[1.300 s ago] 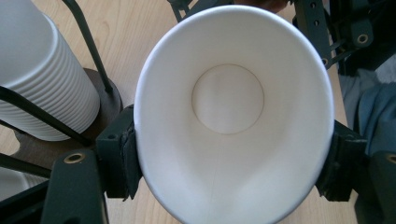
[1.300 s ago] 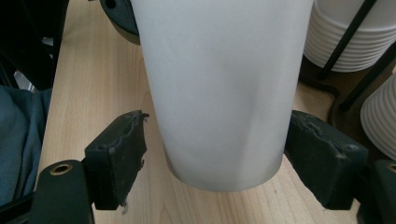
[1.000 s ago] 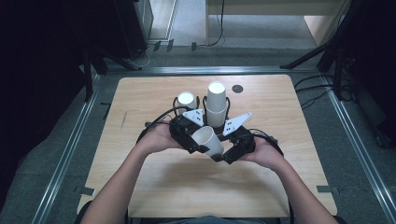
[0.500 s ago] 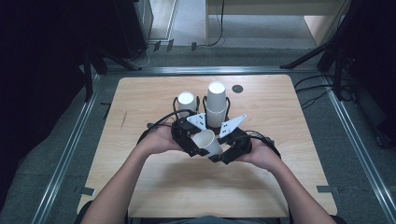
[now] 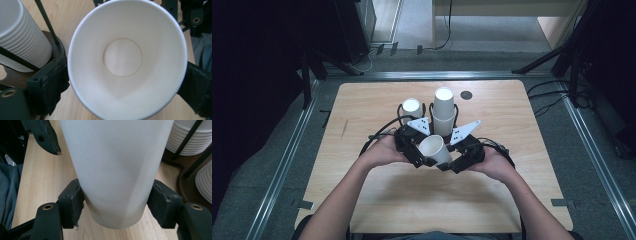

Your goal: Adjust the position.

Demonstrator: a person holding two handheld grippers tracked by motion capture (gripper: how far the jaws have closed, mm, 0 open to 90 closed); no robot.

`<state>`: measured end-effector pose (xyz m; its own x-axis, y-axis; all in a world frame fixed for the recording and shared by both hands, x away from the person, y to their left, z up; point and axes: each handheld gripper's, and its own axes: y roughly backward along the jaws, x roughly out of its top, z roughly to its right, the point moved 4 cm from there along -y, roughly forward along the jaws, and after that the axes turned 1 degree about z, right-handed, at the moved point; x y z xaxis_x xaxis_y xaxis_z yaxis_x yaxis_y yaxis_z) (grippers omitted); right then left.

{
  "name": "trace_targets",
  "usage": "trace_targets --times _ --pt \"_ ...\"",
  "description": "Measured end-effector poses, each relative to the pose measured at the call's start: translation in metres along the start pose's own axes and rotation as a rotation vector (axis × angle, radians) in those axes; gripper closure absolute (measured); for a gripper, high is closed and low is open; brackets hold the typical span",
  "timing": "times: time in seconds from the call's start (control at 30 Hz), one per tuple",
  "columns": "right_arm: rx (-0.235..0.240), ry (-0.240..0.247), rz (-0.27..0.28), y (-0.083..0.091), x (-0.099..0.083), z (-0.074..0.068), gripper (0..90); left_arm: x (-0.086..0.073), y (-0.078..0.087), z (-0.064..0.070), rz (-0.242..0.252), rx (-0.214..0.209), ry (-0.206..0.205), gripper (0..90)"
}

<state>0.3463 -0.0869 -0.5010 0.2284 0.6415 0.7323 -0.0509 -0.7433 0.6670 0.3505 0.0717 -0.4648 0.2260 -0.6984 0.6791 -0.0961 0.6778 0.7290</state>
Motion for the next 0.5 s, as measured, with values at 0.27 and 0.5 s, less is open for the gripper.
trace_targets --times 0.27,0.5 --pt "-0.012 -0.011 0.027 0.009 0.0 0.003 33.5 -0.006 0.006 -0.005 0.073 -0.017 0.063 2.2" --pt "-0.01 -0.025 0.04 0.013 -0.001 0.003 33.4 -0.015 0.008 -0.006 0.116 -0.001 0.105 0.0"
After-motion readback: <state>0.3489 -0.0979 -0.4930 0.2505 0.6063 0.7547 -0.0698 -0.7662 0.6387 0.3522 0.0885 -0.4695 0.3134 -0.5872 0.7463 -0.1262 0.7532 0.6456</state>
